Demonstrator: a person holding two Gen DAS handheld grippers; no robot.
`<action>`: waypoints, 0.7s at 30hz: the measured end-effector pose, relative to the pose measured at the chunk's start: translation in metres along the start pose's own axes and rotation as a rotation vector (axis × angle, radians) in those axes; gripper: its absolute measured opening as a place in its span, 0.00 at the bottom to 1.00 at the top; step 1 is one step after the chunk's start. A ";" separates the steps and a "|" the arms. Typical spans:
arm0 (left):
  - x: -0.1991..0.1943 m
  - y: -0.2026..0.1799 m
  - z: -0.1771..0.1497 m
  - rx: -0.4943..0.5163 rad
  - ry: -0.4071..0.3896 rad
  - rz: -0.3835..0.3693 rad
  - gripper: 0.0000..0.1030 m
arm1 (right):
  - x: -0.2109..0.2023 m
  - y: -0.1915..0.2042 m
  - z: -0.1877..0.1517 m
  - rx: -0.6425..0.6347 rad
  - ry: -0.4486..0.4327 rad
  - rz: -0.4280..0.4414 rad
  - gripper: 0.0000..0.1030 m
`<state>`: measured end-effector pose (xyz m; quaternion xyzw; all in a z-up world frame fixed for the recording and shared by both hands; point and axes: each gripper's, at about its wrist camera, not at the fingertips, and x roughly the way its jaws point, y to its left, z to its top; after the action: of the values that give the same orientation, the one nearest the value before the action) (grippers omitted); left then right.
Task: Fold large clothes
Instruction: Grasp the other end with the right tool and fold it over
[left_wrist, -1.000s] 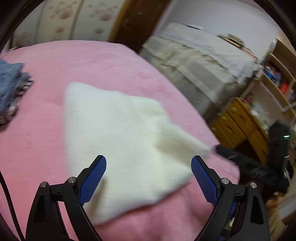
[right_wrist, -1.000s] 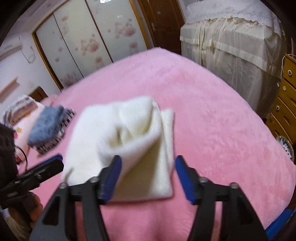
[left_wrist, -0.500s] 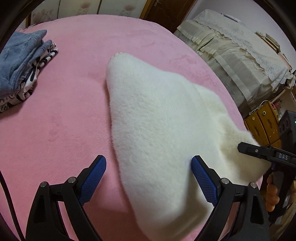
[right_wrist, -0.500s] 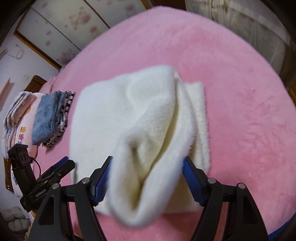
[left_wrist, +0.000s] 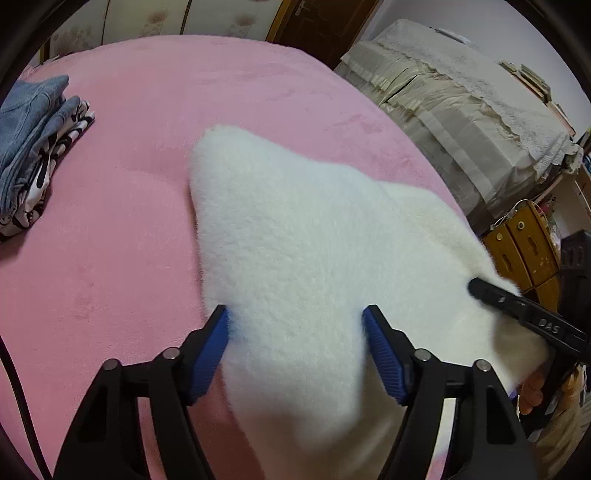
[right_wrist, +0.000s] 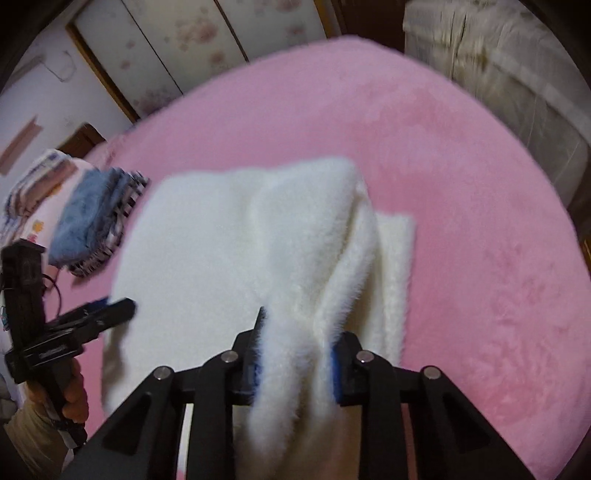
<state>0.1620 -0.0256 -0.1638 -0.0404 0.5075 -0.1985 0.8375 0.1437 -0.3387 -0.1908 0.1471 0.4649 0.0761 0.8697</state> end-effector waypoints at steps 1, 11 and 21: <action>-0.003 -0.003 -0.001 0.011 -0.008 -0.005 0.64 | -0.010 -0.003 -0.005 0.004 -0.035 0.007 0.24; 0.008 -0.038 -0.026 0.187 -0.077 0.135 0.61 | 0.020 -0.042 -0.061 0.091 -0.044 -0.006 0.25; 0.006 -0.027 -0.007 0.146 -0.008 0.066 0.76 | 0.016 -0.043 -0.026 0.112 0.032 0.018 0.42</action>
<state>0.1504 -0.0515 -0.1655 0.0367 0.4895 -0.2073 0.8462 0.1310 -0.3706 -0.2312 0.1985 0.4809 0.0599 0.8519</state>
